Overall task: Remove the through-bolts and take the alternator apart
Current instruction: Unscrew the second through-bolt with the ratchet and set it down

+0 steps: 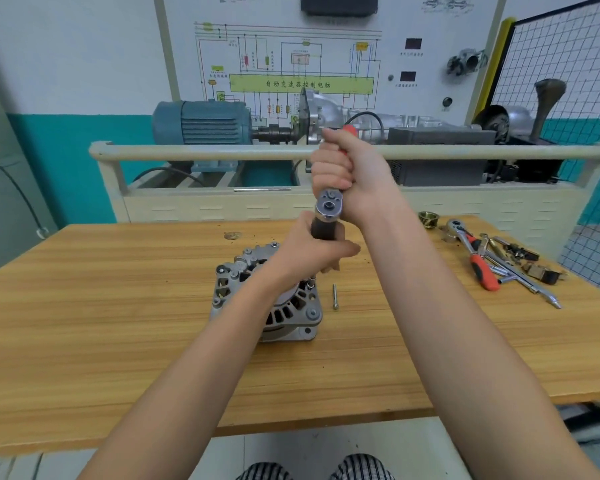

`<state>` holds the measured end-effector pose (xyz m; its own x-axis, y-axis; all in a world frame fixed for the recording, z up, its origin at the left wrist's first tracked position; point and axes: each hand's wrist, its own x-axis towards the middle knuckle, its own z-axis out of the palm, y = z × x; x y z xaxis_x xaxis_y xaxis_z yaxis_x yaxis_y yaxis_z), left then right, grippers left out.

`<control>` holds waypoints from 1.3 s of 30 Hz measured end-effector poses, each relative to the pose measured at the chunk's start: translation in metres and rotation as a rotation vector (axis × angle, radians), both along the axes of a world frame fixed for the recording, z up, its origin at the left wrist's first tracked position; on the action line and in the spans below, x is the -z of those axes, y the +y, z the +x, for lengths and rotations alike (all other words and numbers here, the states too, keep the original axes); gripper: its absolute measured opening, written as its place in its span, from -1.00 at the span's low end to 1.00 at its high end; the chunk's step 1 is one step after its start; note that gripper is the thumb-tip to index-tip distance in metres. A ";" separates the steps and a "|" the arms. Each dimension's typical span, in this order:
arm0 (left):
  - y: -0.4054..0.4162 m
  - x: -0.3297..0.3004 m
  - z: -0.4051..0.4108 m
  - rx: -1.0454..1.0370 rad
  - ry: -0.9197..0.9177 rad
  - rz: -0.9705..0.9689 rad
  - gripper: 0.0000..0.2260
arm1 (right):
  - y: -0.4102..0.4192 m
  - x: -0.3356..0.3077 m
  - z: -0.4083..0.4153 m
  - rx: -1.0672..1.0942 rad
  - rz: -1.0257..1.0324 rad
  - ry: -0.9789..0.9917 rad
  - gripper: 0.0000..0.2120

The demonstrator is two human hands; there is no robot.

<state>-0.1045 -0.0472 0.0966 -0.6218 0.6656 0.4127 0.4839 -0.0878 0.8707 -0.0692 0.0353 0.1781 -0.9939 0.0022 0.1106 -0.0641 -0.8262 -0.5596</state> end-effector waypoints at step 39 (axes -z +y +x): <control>-0.002 -0.002 -0.004 -0.010 -0.006 -0.058 -0.65 | -0.001 -0.004 -0.011 -0.113 0.072 -0.034 -0.60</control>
